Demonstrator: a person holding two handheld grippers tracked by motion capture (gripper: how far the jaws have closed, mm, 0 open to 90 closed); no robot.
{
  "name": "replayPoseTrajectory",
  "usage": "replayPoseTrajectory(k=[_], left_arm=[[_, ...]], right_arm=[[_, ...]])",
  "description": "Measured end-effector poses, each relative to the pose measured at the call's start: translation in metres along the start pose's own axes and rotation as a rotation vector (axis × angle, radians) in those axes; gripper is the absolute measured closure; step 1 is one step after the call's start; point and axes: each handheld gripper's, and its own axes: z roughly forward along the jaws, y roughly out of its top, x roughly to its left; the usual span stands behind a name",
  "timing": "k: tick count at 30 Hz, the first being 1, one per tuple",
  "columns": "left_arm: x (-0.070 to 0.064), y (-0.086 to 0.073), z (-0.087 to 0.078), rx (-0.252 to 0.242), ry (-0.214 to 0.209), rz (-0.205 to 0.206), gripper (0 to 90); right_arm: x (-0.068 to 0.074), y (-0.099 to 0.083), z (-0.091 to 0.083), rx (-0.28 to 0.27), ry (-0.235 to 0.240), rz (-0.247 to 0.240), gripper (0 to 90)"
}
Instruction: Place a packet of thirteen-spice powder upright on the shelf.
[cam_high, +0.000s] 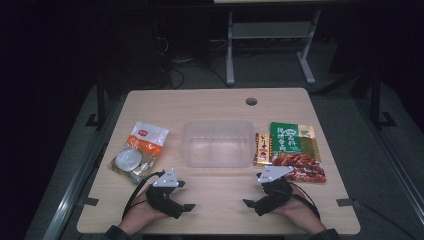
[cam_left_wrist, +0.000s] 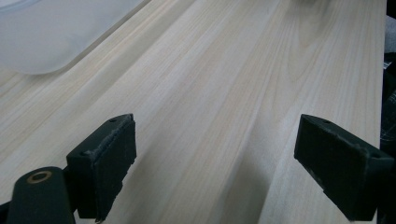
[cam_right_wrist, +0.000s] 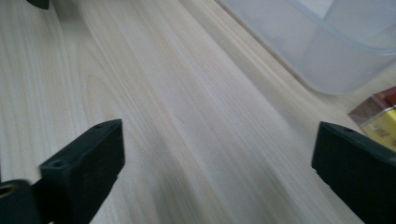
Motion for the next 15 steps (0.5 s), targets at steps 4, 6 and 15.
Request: replayPoseTrajectory(k=[4, 6, 15], left_arm=[[0.001, 0.001, -0.004, 0.004, 0.007, 0.001, 12.3], [0.001, 0.001, -0.006, 0.009, 0.014, 0.013, 12.6], [0.003, -0.001, -0.01, 0.007, 0.022, 0.013, 13.1]], right_arm=[[-0.005, 0.002, -0.01, -0.018, -0.012, 0.011, 8.6], [-0.009, 0.002, -0.014, -0.025, -0.015, 0.023, 12.0], [-0.029, 0.007, -0.029, -0.035, -0.04, 0.068, 33.2]])
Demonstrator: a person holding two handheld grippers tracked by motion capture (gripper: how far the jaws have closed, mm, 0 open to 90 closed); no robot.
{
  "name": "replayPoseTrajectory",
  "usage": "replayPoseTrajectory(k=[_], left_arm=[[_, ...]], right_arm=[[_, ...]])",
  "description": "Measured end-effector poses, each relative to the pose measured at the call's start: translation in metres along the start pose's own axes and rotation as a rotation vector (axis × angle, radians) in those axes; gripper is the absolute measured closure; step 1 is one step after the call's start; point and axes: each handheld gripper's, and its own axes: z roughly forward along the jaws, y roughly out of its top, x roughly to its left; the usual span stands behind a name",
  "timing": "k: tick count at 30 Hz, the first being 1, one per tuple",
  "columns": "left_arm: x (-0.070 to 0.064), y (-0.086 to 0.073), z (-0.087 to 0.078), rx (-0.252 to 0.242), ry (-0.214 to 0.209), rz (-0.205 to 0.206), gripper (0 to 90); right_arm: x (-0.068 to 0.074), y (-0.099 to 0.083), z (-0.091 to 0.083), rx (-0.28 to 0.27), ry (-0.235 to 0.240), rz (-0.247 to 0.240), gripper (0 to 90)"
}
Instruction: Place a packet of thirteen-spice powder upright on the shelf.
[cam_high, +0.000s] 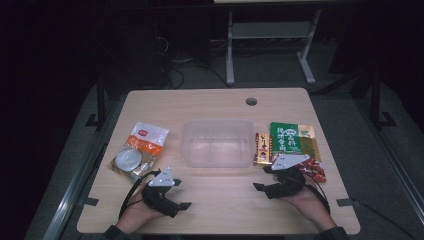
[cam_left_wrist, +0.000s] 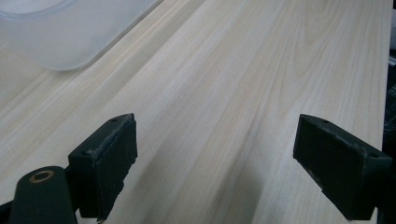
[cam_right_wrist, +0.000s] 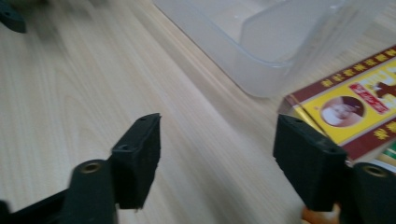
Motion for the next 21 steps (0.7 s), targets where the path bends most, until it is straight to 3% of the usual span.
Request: replayPoseTrajectory(k=[4, 5, 6, 7, 8, 11, 12, 14, 21], left_arm=[[-0.001, 0.0, -0.002, -0.002, -0.004, 0.003, 13.6], [-0.001, 0.0, -0.002, -0.002, -0.004, 0.003, 13.9], [-0.001, 0.0, -0.002, -0.002, -0.004, 0.002, 14.0], [-0.002, 0.0, -0.002, 0.0, -0.003, 0.004, 14.0], [-0.002, 0.0, -0.003, 0.002, -0.005, 0.008, 14.1], [-0.002, 0.0, -0.003, 0.002, -0.004, 0.011, 14.1], [-0.003, 0.0, -0.004, 0.003, -0.007, 0.01, 14.1], [-0.003, 0.0, -0.004, 0.006, -0.009, 0.01, 14.7], [-0.004, 0.0, -0.004, 0.004, -0.008, 0.016, 14.8]], right_arm=[[-0.008, 0.006, -0.005, -0.005, -0.02, 0.003, 49.9], [-0.008, 0.006, -0.005, -0.005, -0.02, 0.003, 49.9], [-0.012, 0.01, -0.007, -0.012, -0.028, 0.009, 60.0], [-0.012, 0.01, -0.007, -0.012, -0.028, 0.009, 60.0], [-0.018, 0.013, -0.008, -0.019, -0.032, 0.018, 70.0], [-0.021, 0.015, -0.009, -0.021, -0.037, 0.025, 73.5], [-0.027, 0.018, -0.01, -0.032, -0.043, 0.039, 82.6], [-0.032, 0.021, -0.011, -0.036, -0.056, 0.043, 88.4], [-0.049, 0.036, -0.007, -0.044, -0.091, 0.044, 89.9]])
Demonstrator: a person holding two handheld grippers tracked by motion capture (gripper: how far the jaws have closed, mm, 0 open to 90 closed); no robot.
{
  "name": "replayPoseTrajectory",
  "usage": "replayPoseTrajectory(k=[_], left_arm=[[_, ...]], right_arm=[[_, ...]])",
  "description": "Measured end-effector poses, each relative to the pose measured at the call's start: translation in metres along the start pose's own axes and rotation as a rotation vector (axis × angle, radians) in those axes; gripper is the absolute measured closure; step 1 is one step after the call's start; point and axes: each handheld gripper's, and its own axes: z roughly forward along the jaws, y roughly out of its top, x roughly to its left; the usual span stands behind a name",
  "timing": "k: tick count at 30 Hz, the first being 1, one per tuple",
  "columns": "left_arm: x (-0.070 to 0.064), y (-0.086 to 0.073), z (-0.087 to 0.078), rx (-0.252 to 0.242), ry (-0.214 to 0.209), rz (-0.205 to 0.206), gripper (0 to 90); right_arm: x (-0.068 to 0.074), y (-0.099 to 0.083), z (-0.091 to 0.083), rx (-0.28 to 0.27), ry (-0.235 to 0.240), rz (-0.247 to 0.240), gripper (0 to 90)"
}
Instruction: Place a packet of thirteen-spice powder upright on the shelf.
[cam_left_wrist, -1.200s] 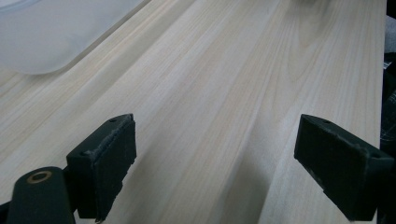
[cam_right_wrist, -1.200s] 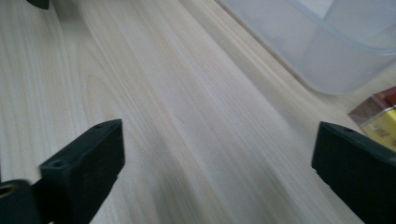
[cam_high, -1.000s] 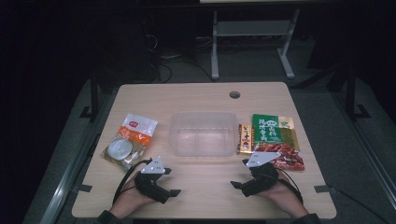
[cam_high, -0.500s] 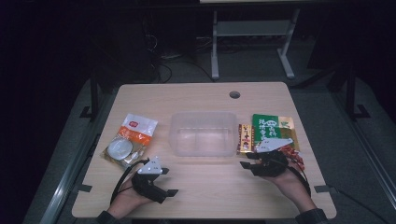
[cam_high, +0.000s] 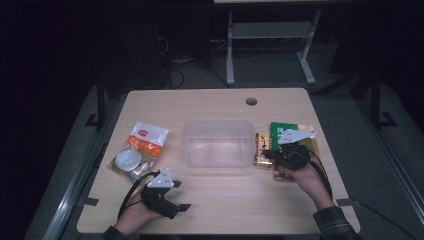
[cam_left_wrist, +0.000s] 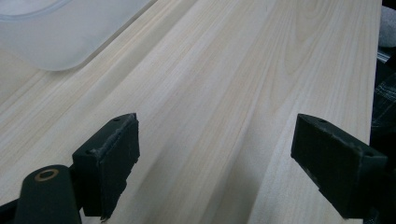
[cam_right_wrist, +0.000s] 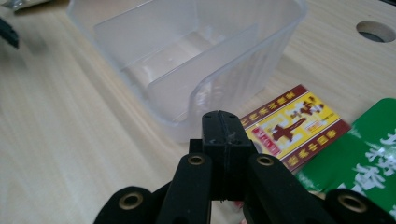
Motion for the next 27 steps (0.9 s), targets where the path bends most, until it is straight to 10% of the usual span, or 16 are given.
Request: replayPoseTrajectory(k=[27], left_arm=[[-0.001, 0.001, 0.001, -0.006, -0.013, 0.012, 14.8]], right_arm=[[-0.076, 0.021, 0.064, -0.009, -0.177, 0.148, 90.0]])
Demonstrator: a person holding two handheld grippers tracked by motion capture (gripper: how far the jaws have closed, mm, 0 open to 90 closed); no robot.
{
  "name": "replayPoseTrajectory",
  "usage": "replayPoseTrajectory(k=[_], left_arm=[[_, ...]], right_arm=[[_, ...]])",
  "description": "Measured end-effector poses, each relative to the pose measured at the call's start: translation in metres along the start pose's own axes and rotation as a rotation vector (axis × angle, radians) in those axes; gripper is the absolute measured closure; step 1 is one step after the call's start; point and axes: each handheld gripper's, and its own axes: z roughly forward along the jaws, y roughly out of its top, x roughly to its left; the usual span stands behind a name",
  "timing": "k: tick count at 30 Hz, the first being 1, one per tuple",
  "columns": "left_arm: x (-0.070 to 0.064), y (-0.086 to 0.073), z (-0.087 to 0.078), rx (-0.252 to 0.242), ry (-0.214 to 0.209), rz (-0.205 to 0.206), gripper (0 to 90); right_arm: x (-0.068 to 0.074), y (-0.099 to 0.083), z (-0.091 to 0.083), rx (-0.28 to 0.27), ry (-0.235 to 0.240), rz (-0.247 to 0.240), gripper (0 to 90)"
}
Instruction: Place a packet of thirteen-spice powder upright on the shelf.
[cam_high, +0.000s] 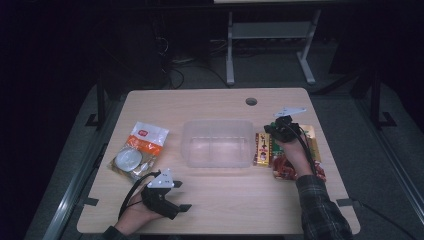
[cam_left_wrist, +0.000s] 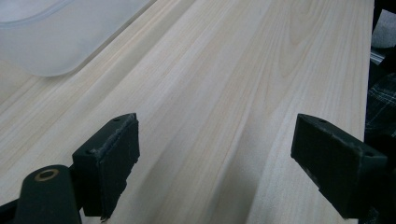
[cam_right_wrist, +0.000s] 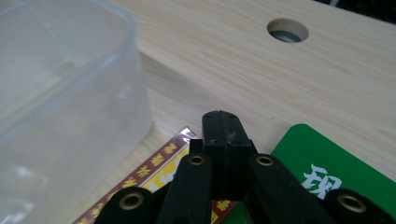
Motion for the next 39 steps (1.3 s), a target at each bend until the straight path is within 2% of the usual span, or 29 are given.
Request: replayPoseTrajectory(k=[7, 13, 25, 31, 39], left_arm=[[-0.003, 0.0, 0.003, 0.005, -0.001, 0.006, 15.0], [-0.005, 0.0, 0.003, 0.005, -0.008, 0.01, 14.9], [-0.004, 0.0, 0.003, 0.01, -0.005, 0.014, 15.0], [-0.006, 0.0, 0.004, 0.015, -0.009, 0.021, 15.0], [-0.006, 0.0, 0.004, 0.019, -0.007, 0.025, 15.0]], right_arm=[[-0.007, -0.007, 0.017, 0.032, -0.038, 0.016, 90.0], [-0.005, -0.009, 0.023, 0.064, -0.042, -0.013, 90.0], [-0.007, -0.011, 0.013, 0.114, 0.009, -0.044, 90.0], [-0.003, -0.012, 0.009, 0.147, 0.036, -0.078, 90.0], [0.003, -0.014, 0.002, 0.183, 0.074, -0.099, 90.0]])
